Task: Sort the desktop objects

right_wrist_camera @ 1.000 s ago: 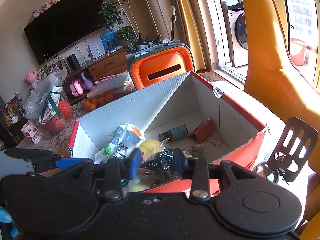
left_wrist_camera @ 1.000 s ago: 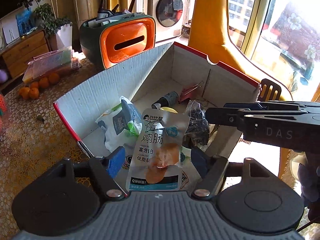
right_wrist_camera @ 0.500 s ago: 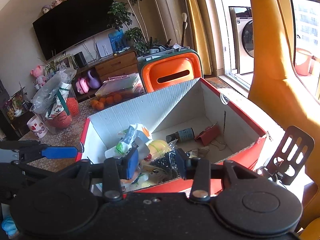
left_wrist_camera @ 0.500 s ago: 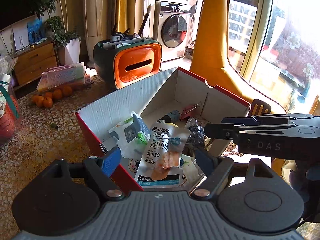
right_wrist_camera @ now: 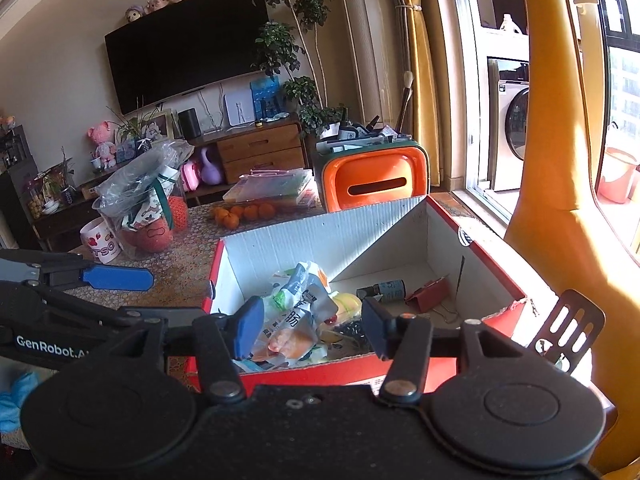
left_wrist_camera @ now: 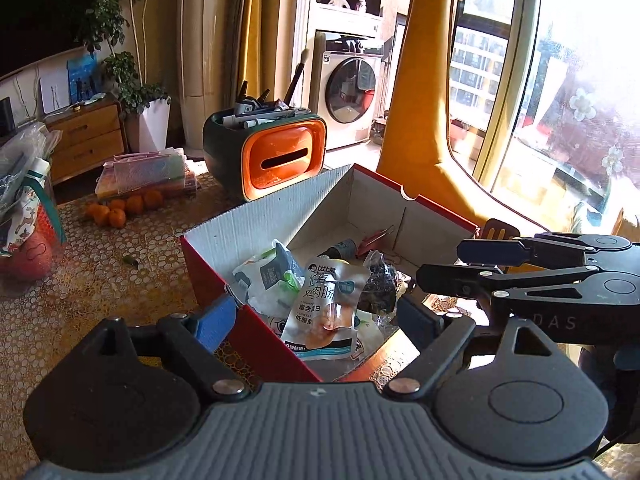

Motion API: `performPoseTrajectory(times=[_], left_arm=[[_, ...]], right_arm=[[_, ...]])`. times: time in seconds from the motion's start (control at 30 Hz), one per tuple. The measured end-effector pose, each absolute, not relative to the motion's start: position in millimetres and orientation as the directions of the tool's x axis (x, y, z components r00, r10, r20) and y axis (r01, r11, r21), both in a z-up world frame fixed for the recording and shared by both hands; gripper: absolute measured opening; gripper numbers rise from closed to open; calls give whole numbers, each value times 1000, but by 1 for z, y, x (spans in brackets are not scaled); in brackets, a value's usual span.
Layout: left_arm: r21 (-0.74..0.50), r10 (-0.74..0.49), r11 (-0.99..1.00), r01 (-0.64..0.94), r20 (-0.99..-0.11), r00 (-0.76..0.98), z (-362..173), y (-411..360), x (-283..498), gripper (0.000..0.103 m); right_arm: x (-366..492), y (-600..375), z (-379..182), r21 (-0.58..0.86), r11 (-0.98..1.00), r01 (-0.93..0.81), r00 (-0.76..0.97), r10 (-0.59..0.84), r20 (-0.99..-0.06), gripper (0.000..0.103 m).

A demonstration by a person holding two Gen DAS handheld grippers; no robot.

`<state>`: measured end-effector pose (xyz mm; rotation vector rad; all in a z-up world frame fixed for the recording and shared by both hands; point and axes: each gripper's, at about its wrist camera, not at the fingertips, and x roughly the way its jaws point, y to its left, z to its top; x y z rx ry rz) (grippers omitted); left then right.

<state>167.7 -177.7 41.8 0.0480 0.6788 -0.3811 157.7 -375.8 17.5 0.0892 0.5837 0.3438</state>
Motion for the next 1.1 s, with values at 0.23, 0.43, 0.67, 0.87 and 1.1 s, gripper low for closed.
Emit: performPoseTrajectory(times=[0.23,0.43,0.67,0.87,1.1], left_arm=[[-96,-333,933,348,-601,727,44,-169,153,102],[-115,-334,936,334,-593,733,47,-161,144,102],[-100,-314,943,318,-588,746,50,-154,127,103],[-74,-293,948,309,-575,764,54,-149,110,103],[-77,-266,958,274,-587,765,49,-137,96,102]], right_arm=[[140,-374,24,154,944,-291,802,328,-499,72],[126,-375,26,154,947,-281,816,320,-482,80],[108,-377,25,158,949,-273,821,316,-475,90],[91,-372,27,157,946,-284,828,324,-458,103],[70,-360,28,120,948,-295,832,316,-456,103]])
